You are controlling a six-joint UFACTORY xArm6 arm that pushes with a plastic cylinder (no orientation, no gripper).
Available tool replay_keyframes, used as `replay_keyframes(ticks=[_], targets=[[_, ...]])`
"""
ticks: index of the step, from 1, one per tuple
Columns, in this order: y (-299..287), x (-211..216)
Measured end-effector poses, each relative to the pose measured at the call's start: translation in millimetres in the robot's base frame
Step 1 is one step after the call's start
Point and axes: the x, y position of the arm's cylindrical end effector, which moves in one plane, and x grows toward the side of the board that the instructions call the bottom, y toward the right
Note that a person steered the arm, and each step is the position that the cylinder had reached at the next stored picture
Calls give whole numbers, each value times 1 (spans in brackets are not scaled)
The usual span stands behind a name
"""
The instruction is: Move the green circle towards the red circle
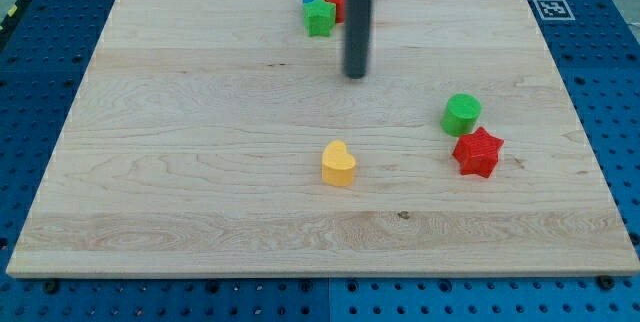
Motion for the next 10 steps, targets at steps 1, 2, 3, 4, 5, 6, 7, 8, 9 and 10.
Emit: replay_keyframes(ticks=[1, 2, 3, 4, 5, 6, 7, 8, 9, 10], targets=[[98, 28], [191, 67], [209, 101], [160, 111], [117, 112], [114, 112], [100, 111], [93, 100], [91, 82], [73, 65]])
